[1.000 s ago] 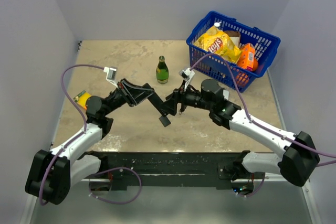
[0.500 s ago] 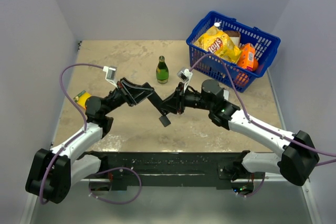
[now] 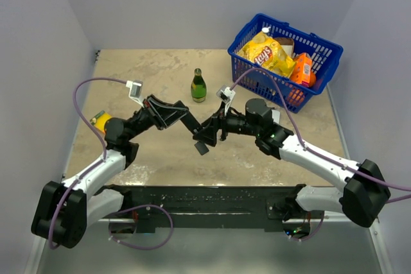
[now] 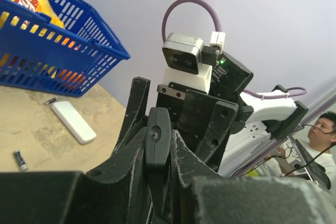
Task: Load the batteries into the remote control
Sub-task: Load the battery into the remote control.
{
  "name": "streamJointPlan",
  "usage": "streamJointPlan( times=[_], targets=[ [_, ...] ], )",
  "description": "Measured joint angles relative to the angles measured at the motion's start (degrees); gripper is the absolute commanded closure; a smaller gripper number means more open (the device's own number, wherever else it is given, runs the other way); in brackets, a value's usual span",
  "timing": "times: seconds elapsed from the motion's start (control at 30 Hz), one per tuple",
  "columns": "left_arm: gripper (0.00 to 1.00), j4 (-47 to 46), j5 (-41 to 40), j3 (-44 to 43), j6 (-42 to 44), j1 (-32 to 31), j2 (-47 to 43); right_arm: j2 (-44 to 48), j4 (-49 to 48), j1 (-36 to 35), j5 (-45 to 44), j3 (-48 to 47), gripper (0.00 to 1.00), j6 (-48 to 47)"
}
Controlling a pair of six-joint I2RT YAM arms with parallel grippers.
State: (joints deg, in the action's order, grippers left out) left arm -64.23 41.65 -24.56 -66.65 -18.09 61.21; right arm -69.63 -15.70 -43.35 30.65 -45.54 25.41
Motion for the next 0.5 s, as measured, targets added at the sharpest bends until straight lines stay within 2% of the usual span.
streamJointPlan(
  times=[0.2, 0.33, 0.5],
  targets=[
    [1.00, 9.11, -0.46, -0.46, 5.84, 0.00, -2.54, 1.64, 6.56, 0.02, -3.65, -3.41, 0.02, -2.43],
    [1.00, 23.39, -3.69, -4.00, 13.29, 0.00, -4.92, 4.79, 10.86, 0.02, -8.74, -6.38, 0.02, -3.87],
    [1.00, 44.98, -11.37, -12.13, 24.15, 0.02, -6.27, 8.61, 16.20, 0.02, -21.11, -7.19, 0.02, -2.43]
  ],
)
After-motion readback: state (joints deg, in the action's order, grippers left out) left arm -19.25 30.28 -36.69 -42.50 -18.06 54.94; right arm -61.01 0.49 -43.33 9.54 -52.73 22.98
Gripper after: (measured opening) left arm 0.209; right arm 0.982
